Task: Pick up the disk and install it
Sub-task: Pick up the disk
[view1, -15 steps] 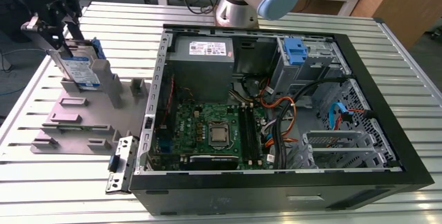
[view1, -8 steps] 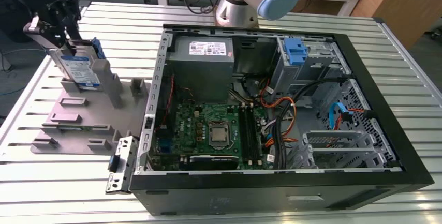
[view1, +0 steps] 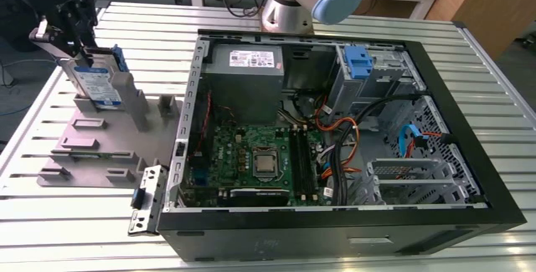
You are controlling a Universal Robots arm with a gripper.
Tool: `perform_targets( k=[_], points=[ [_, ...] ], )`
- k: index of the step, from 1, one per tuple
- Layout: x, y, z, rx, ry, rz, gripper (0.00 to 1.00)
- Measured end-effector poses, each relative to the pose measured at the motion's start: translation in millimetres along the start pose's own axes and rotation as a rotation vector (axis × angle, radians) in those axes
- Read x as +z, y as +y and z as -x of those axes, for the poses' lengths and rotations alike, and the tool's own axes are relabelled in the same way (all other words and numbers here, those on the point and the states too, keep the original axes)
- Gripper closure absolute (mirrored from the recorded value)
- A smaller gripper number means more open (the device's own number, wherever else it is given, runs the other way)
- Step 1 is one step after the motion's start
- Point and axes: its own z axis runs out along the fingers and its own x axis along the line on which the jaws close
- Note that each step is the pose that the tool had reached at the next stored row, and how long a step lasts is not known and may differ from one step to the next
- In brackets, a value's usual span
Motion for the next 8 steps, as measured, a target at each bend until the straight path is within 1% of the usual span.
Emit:
perform_targets(
  k=[5, 8],
  points=[
    [0.2, 0.0, 0.0, 0.0, 0.0, 0.0, 0.59],
    [0.7, 0.0, 0.0, 0.034, -0.0008, -0.0013, 0.59]
  ],
)
